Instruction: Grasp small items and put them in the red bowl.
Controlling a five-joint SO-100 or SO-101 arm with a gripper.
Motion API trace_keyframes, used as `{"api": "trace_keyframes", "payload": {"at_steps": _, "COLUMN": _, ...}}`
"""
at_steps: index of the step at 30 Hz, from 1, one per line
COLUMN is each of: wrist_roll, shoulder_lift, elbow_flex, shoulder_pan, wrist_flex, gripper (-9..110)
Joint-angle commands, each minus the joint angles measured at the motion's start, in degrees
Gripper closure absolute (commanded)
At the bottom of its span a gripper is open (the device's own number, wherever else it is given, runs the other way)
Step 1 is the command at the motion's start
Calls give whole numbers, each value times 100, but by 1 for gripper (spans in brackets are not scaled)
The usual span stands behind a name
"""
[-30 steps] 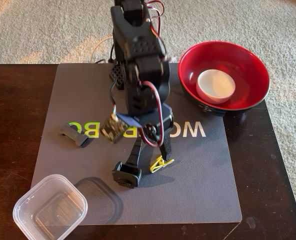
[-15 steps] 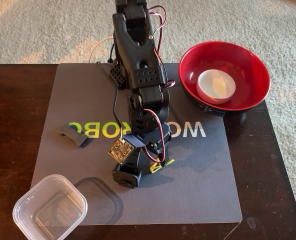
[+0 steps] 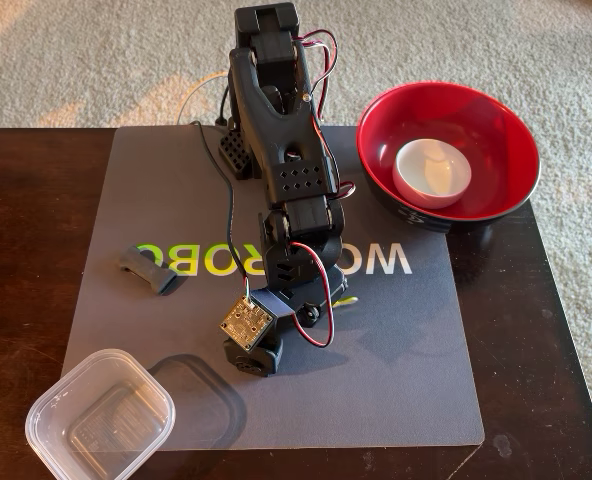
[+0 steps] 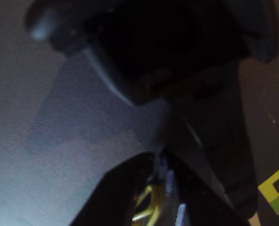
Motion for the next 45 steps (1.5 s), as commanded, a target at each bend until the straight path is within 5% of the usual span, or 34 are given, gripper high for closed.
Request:
{"api": "trace_keyframes", "payload": {"at_steps": 1, "wrist_roll": -18, "shoulder_lift": 229, "elbow_flex": -220, "shoulder_pan": 114, "wrist_flex": -44, "gripper": 101}}
{"api": "trace_keyframes", "payload": {"at_steps": 4, "wrist_roll": 0, "shoulder_lift": 378, "elbow_flex": -229, "shoulder_pan": 18, "wrist_flex": -9, "gripper": 101}}
{"api": "trace_keyframes", "payload": {"at_steps": 8, "wrist_roll": -79, "shoulder_lift": 1002, "elbow_flex": 132, "shoulder_pan": -211, "wrist_flex": 105, "gripper": 73}}
{"api": "trace_keyframes", "payload": {"at_steps": 14, "wrist_roll": -1178, "shoulder_lift": 2127, "elbow_flex": 1283, "shoulder_pan": -439, "wrist_flex": 123, "gripper": 67}}
{"api": "trace_keyframes", "payload": {"at_steps": 21, "wrist_roll": -2039, "shoulder_lift": 2241, "elbow_flex": 2188, "shoulder_pan": -668, "wrist_flex": -229, "gripper": 68}}
{"api": "trace_keyframes", "payload": {"at_steps": 30, "wrist_roll": -1854, "shoulder_lift": 1494, "elbow_flex": 1670, "shoulder_pan": -457, "wrist_flex": -580, "gripper": 101}}
{"api": "trace_keyframes", "payload": {"at_steps": 45, "wrist_roll": -1063, "shoulder_lift": 2347, "elbow_flex": 1547, "shoulder_pan": -448, "wrist_flex": -773, "gripper": 101}}
